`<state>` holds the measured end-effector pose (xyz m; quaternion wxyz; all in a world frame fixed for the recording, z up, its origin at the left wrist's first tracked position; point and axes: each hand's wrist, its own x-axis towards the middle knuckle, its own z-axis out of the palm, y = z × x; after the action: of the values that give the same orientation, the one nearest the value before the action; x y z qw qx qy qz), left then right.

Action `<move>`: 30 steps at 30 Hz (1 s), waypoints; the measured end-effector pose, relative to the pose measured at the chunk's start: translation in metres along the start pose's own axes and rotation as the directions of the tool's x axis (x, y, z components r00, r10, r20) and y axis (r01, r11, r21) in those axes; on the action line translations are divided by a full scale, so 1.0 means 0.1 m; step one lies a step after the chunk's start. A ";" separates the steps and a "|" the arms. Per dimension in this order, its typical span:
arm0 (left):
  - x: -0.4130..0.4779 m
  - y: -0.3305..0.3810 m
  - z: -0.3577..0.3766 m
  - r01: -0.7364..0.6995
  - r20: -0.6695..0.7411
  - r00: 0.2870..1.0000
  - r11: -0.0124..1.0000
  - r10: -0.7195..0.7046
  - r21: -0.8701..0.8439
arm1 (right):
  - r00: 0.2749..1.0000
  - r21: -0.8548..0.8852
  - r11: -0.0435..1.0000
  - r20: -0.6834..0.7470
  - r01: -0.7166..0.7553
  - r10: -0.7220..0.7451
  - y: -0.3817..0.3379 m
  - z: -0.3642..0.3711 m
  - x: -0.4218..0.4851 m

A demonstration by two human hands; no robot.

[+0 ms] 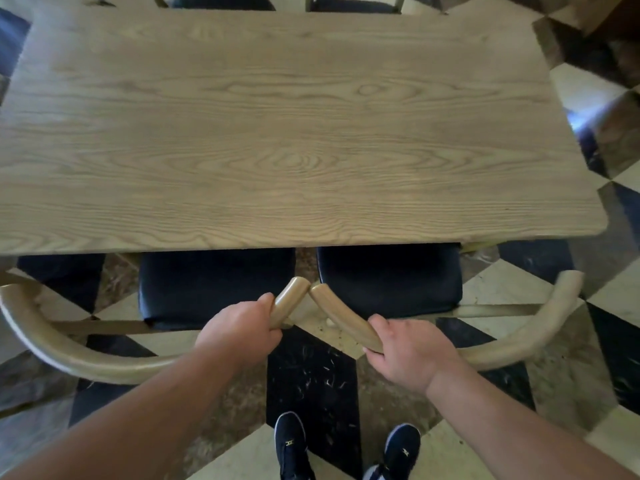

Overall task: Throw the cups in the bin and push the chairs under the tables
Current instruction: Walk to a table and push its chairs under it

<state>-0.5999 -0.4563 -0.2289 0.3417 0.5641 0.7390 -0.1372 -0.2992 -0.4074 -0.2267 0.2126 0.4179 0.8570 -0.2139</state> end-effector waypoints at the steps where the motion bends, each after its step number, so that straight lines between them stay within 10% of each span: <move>1: -0.01 0.02 -0.01 0.001 -0.013 1.000 1.000 -0.001 0.015 | 1.000 -0.004 1.000 0.004 -0.001 0.001 0.00 0.00 0.01; 7: -0.26 0.24 -0.05 0.059 -0.118 0.992 0.976 -0.034 0.211 | 0.995 0.017 0.996 0.027 -0.092 0.092 -0.10 -0.14 -0.12; 11: -0.64 0.78 -0.22 -0.120 -0.114 0.981 0.958 0.154 0.261 | 0.980 0.028 0.999 -0.200 0.018 -0.012 -0.09 -0.41 -0.65; 30: -2.60 6.30 -1.94 -0.563 -0.142 0.703 0.667 0.697 0.488 | 0.644 0.290 0.784 -0.451 -0.548 0.617 3.14 -2.50 -5.15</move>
<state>-0.0493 -0.3288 0.1991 0.1187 0.8595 0.4926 -0.0673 0.1964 -0.4178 0.1980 0.0015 0.7258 0.6848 -0.0656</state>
